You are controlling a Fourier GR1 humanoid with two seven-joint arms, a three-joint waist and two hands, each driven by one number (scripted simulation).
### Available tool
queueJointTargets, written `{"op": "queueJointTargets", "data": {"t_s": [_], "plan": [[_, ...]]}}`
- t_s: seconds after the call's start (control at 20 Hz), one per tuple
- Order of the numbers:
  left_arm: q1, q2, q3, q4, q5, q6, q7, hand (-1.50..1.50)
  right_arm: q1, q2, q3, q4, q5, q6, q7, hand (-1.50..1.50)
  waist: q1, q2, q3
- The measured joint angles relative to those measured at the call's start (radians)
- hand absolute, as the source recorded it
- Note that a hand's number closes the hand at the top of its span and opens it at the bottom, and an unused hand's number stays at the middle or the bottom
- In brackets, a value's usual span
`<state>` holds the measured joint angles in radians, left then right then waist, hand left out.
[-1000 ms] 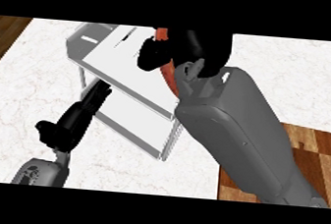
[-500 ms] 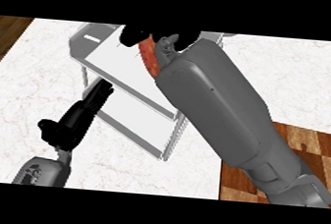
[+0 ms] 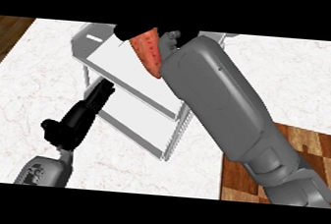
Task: Pick the sweet potato from the cutting board and place it in the tiered basket
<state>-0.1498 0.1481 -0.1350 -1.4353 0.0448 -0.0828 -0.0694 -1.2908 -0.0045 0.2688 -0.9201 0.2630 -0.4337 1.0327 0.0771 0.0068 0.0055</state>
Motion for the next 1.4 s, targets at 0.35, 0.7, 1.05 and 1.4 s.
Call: {"op": "queueJointTargets", "data": {"t_s": [0.35,0.7,1.05,1.4], "plan": [[0.021,0.004,0.015,-0.010,0.003,0.000,0.005,0.00,-0.040,0.001,0.049,0.053,-0.058,-0.224,-0.022,-1.50,-0.024,-0.008,0.001],[0.084,0.020,0.050,-0.038,0.018,0.003,-0.009,0.00,-0.070,-0.060,0.067,0.126,0.157,-0.371,0.014,-1.50,-0.091,-0.027,0.003],[0.144,0.031,0.077,-0.064,0.014,0.020,-0.016,0.00,0.018,-0.172,0.020,-0.027,0.269,-0.457,0.021,-1.50,-0.152,-0.044,0.008],[0.195,0.039,0.105,-0.095,0.029,0.027,-0.007,0.00,0.242,-0.308,-0.027,-0.335,0.256,-0.440,0.038,-1.50,-0.204,-0.056,0.008]]}}
